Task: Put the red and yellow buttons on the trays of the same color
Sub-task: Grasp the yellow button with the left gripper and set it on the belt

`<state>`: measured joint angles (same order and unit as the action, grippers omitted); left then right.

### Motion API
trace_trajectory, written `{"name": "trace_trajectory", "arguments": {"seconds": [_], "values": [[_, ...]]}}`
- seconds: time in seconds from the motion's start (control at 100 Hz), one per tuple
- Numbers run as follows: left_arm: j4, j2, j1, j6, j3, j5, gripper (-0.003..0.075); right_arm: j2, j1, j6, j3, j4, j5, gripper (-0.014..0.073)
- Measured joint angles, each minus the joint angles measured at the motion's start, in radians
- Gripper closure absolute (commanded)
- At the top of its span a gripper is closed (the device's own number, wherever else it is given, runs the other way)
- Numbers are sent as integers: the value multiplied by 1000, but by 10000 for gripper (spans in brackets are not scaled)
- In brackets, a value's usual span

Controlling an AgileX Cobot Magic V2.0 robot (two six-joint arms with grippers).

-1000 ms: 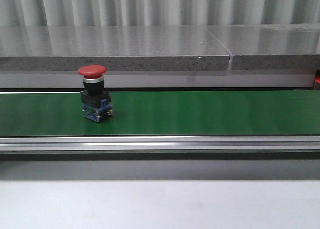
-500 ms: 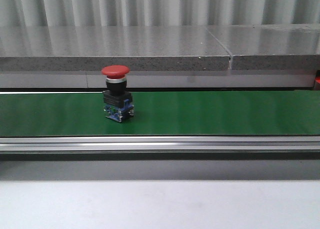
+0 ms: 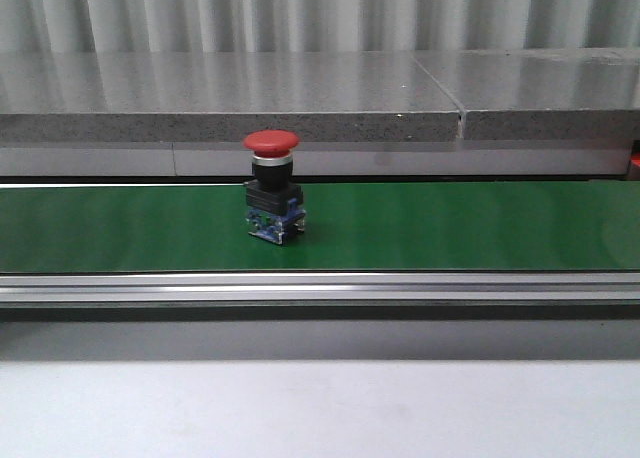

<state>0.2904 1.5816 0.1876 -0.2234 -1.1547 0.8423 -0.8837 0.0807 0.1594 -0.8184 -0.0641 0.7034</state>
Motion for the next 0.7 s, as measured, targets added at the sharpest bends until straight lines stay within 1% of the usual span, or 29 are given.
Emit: {"name": "trace_trajectory", "arguments": {"seconds": [0.06,0.24,0.44,0.59,0.7], "values": [[2,0,0,0,0,-3,32,0,0,0,0,0,0,660],[2,-18,-13,-16,0,-25,62,0,0,0,0,0,0,660],[6,-106,-77,-26,11,-62,62,0,0,0,0,0,0,660],[8,-228,-129,-26,77,-140,62,0,0,0,0,0,0,660],[8,-339,-170,-26,172,-211,62,0,0,0,0,0,0,660]]}}
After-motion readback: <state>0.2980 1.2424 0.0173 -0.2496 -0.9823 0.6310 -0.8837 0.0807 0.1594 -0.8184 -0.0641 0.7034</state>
